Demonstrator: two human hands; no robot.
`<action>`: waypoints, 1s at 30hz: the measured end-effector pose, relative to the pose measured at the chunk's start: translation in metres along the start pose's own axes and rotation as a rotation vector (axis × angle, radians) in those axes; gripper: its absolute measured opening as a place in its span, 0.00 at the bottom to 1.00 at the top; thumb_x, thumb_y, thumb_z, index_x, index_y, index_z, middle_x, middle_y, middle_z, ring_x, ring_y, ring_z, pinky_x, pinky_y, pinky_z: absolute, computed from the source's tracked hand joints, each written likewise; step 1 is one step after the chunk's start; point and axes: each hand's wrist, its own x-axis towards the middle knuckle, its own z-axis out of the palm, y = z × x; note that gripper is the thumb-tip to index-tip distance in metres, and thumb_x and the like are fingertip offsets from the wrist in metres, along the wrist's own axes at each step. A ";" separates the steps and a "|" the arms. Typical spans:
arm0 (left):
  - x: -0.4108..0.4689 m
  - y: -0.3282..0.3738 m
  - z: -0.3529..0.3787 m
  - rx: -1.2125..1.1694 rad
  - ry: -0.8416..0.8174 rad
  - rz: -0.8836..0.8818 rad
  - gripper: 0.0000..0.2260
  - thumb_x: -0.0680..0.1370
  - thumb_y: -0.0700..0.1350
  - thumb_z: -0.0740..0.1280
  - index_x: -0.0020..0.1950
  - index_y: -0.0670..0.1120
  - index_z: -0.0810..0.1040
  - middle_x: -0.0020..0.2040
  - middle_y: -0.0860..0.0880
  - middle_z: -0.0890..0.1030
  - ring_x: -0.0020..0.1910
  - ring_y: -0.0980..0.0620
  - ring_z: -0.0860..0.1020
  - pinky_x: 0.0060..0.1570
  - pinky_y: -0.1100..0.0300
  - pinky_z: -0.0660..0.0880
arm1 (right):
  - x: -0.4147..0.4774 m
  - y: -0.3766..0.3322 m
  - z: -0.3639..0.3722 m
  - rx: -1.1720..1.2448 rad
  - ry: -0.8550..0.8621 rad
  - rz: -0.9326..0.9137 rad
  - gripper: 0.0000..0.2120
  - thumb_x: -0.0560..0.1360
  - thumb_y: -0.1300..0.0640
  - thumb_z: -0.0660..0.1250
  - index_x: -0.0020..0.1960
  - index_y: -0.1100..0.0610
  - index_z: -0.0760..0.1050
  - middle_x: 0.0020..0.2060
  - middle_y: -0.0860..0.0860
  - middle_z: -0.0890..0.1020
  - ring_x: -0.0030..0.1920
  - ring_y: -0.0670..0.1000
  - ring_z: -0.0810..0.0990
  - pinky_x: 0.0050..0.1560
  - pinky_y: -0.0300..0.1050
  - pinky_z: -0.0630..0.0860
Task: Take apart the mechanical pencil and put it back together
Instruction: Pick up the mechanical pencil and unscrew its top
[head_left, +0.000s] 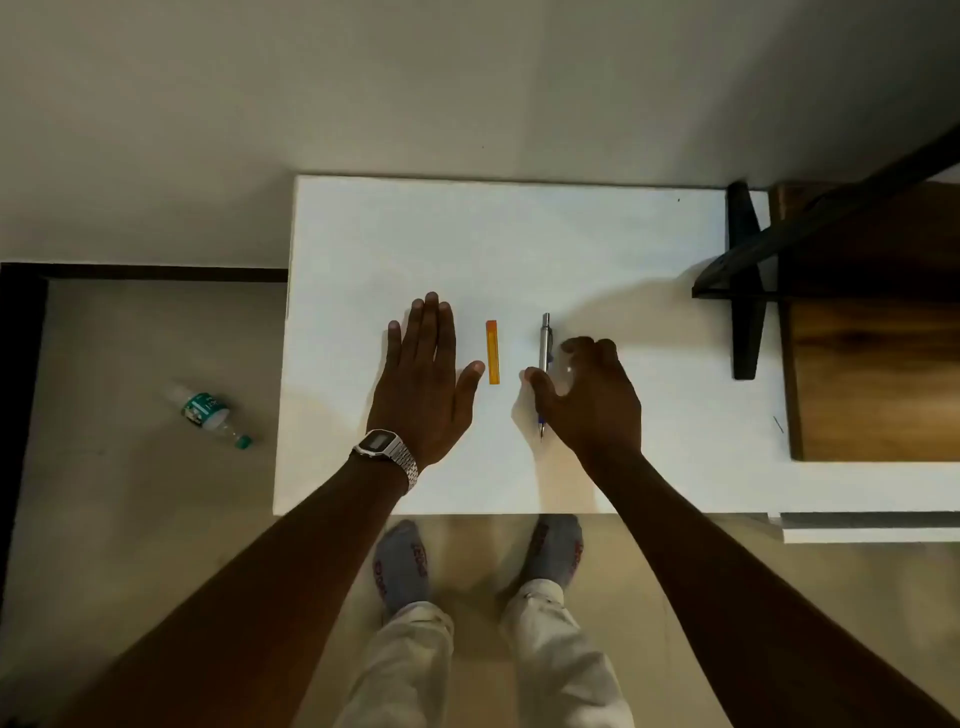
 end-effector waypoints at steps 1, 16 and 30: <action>-0.001 0.000 0.004 -0.004 -0.005 -0.007 0.32 0.84 0.58 0.48 0.81 0.38 0.51 0.82 0.39 0.51 0.82 0.42 0.50 0.79 0.42 0.51 | 0.003 0.000 0.002 0.042 -0.002 0.026 0.19 0.75 0.42 0.72 0.57 0.55 0.77 0.52 0.52 0.80 0.50 0.55 0.82 0.46 0.45 0.75; -0.013 0.073 -0.042 -0.803 0.140 -0.276 0.13 0.81 0.47 0.66 0.64 0.44 0.79 0.59 0.47 0.83 0.51 0.56 0.81 0.52 0.64 0.77 | -0.004 -0.019 -0.026 0.393 -0.018 0.237 0.12 0.71 0.54 0.74 0.30 0.49 0.78 0.27 0.44 0.82 0.31 0.45 0.82 0.38 0.43 0.78; 0.004 0.095 -0.053 -1.210 -0.159 -0.561 0.08 0.79 0.43 0.70 0.52 0.42 0.86 0.45 0.43 0.87 0.47 0.44 0.86 0.48 0.52 0.84 | -0.024 -0.010 -0.063 0.654 -0.118 0.255 0.07 0.77 0.56 0.75 0.54 0.54 0.86 0.42 0.50 0.88 0.40 0.50 0.88 0.44 0.55 0.86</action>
